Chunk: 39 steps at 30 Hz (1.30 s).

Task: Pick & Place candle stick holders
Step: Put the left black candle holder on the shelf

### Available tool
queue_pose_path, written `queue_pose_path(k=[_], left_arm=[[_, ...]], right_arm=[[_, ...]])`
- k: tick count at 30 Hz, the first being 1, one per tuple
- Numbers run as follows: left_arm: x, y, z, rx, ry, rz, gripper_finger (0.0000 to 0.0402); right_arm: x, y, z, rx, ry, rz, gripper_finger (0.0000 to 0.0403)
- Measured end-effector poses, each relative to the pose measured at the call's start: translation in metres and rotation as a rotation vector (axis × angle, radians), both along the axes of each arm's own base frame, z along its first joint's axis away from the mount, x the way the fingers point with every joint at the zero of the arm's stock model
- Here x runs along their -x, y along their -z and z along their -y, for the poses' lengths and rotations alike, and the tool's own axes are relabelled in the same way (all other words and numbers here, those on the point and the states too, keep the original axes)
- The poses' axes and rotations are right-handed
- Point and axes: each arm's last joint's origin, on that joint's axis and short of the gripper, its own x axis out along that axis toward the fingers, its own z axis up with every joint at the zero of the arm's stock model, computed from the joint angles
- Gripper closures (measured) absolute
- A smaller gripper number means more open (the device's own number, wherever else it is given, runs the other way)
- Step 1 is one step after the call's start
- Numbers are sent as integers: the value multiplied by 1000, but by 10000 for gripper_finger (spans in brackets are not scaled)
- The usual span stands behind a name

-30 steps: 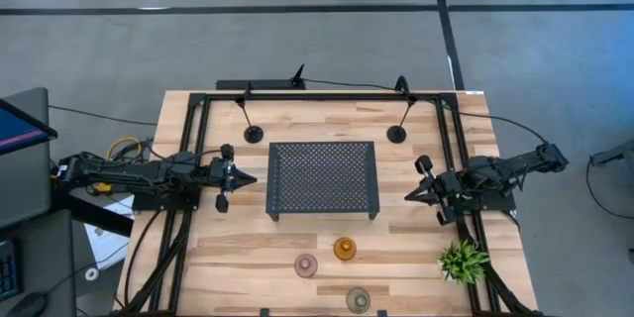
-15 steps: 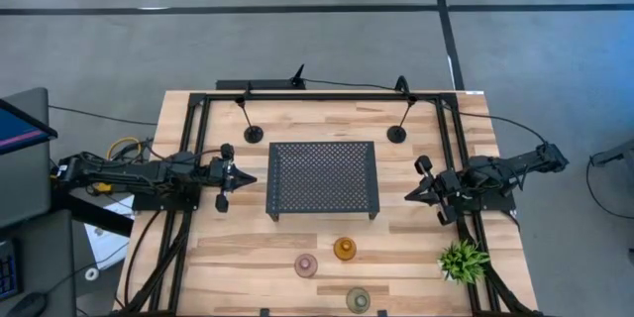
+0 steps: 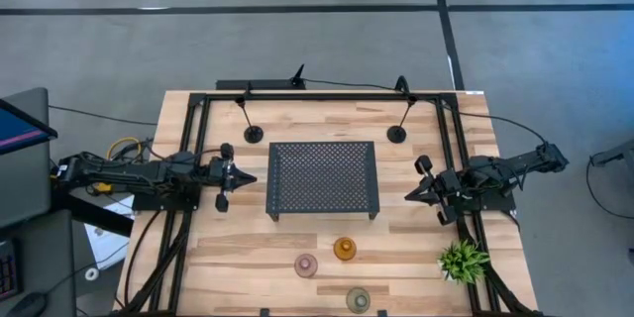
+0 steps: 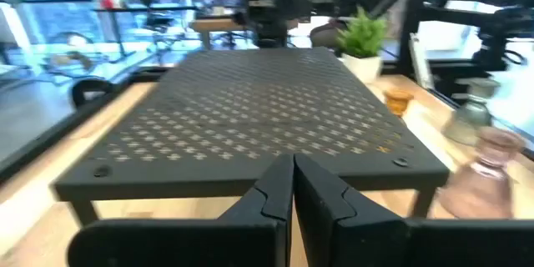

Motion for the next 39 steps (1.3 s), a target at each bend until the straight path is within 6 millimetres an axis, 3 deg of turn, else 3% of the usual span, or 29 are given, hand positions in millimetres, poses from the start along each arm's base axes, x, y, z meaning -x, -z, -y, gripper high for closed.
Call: queue_pose_path(k=[10, 15, 20, 32, 39], left_arm=[[3, -1, -13, 35, -451, 6, 395], [5, 0, -16, -56, -607, -33, 397], [9, 1, -22, -40, -856, -50, 396], [10, -1, -22, -29, -874, -34, 387], [10, -3, -22, -9, -874, -3, 346]], right_arm=[[-1, 0, 3, -4, 108, -1, 403], [-1, 0, 4, -3, 156, -1, 403], [-1, 0, 5, -5, 182, -1, 403], [-1, 0, 5, -5, 185, -1, 403], [-1, 0, 5, 47, 188, 10, 403]])
